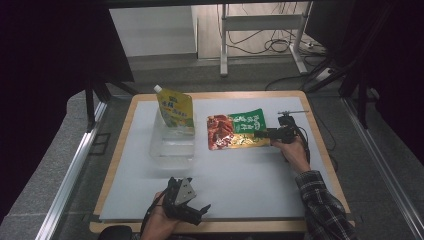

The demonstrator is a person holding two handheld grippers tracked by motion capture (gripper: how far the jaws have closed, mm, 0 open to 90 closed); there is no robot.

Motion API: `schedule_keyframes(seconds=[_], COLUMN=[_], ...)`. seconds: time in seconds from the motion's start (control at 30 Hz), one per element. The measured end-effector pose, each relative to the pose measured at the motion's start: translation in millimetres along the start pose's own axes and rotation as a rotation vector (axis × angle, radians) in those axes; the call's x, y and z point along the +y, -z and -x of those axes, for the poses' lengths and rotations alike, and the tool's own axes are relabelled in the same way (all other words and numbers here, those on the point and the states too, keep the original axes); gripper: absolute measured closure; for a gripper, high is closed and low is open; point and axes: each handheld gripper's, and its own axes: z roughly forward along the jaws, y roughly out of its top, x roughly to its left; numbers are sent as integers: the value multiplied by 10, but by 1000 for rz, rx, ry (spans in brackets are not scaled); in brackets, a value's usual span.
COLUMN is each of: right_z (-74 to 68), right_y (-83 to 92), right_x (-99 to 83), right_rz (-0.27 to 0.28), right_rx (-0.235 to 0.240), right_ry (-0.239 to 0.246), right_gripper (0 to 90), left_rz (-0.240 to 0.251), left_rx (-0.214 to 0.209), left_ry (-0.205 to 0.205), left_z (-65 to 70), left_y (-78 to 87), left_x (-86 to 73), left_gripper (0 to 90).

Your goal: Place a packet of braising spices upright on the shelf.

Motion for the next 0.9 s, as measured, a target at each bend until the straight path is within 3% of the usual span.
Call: schedule_keyframes(seconds=[0.2, 0.23, 0.3, 0.37, 0.43, 0.6, 0.67, 0.73, 0.9], right_z=[-10, -1, -15, -40, -119, -216, -225, -252, -237], right_y=[22, 11, -32, -69, -117, -135, -131, -127, -142], right_x=[-3, -8, -24, -31, -34, -32, -33, -29, -12], right_rz=[9, -9, -27, -48, -72, -95, -92, -80, -92], right_rx=[9, 51, 64, 47, -3, -73, -80, -96, -99], right_ry=[-9, -22, -28, -6, 58, 126, 135, 154, 144], right_gripper=[193, 237, 244, 245, 293, 383, 403, 510, 605], left_rz=[-1, -2, -2, 0, -1, -2, -2, -3, -5], left_rx=[1, 0, 1, 0, 1, 1, 2, 3, 2], left_ry=[-2, -2, -3, -3, -3, -7, -8, -9, -11], left_z=[3, 3, 3, 4, 5, 7, 8, 10, 17], left_y=[-3, -4, -4, -2, -1, -2, -2, -4, -9], left_x=[1, 1, 2, 2, 2, 2, 3, 3, 5], left_gripper=[0, 0, 0, 0, 0, 0, 0, 0, 0])
